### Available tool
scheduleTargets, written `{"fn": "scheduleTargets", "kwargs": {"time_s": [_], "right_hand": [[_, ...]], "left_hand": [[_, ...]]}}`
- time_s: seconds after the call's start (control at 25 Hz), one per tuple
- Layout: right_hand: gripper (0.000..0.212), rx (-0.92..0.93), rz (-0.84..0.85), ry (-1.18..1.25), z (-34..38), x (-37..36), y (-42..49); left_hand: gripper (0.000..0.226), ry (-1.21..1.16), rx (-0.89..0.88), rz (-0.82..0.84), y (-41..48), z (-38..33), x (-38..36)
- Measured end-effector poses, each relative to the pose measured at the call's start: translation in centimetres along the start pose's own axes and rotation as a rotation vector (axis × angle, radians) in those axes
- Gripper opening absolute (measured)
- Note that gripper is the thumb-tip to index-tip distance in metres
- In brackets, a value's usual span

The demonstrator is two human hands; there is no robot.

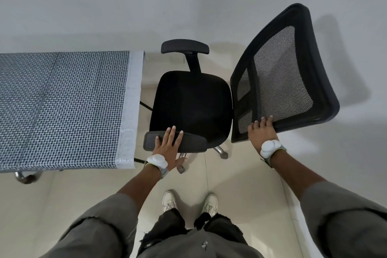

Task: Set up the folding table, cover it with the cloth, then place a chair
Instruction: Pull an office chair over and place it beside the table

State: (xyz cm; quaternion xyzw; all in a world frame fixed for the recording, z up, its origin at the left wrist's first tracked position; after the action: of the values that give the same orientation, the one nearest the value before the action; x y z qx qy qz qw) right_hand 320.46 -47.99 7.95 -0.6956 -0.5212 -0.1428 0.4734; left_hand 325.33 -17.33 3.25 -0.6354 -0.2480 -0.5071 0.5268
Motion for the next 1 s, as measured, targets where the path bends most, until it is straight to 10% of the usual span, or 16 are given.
{"fn": "scheduleTargets", "kwargs": {"time_s": [0.56, 1.0], "right_hand": [[0.051, 0.374, -0.160, 0.121, 16.3, 8.8, 2.3], [0.077, 0.483, -0.018, 0.312, 29.9, 21.8, 7.0]], "left_hand": [[0.090, -0.041, -0.118, 0.051, -9.2, 1.1, -6.4], [0.086, -0.115, 0.115, 0.060, -12.2, 23.7, -7.8]]}}
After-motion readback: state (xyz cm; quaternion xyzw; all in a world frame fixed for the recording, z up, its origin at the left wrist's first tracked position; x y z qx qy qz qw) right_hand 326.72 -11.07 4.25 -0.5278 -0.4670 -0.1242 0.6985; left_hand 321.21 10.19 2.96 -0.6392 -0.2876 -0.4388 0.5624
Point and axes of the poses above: each hand's wrist, its own y-axis towards the middle knuckle, its own x-axis out of the back of the hand, z = x × y, the point moved 9 cm from there along y, towards the middle knuckle, and after that the axes turned 13 degrees about x, right-handed, at the moved point
